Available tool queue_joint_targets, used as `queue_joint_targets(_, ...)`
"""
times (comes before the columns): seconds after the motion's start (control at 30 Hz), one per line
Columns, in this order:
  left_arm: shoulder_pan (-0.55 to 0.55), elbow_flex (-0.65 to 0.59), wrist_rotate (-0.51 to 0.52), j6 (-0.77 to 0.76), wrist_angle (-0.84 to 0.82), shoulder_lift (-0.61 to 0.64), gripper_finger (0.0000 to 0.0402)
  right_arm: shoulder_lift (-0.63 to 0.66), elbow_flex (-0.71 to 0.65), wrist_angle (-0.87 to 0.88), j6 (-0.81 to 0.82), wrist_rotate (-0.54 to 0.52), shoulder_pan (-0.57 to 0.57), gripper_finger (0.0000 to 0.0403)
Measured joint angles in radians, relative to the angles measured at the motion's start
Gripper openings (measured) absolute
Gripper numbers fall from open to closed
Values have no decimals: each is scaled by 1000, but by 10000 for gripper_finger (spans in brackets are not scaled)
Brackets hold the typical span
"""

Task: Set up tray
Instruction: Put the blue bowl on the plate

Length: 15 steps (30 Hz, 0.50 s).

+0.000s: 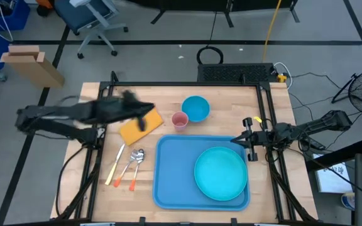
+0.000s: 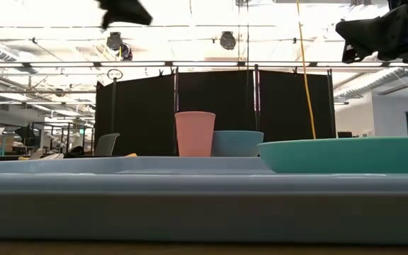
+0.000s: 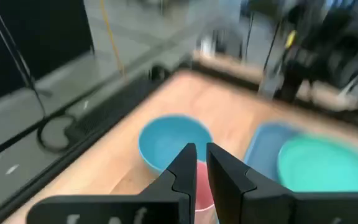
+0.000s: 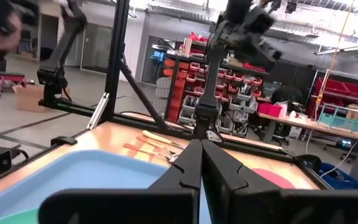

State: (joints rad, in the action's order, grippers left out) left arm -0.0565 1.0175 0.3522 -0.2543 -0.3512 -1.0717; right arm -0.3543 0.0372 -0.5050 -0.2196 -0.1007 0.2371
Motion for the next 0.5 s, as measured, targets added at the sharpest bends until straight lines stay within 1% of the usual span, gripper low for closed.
queue_joint_targets(0.07, -26, 175, -53, 66, -93, -173, 37, 0, 0, -4, -8, 0, 0, 0)
queue_joint_targets(0.17, -46, 422, -113, 193, -172, -393, 37, 0, -1, -30, -10, -1, 0, 0)
queue_joint_targets(0.23, -50, 575, -145, 257, -230, -520, 37, 0, -1, -49, -14, -1, 0, 0)
queue_joint_targets(0.3, -56, 718, -175, 297, -326, -635, 42, 0, -1, -55, -14, -1, 0, 0)
queue_joint_targets(0.4, -65, 896, -217, 353, -446, -779, 75, 0, -1, -52, -14, 0, 0, 0)
queue_joint_targets(0.5, -77, 1010, -222, 395, -532, -896, 138, 0, -1, -49, -26, 0, 0, 0)
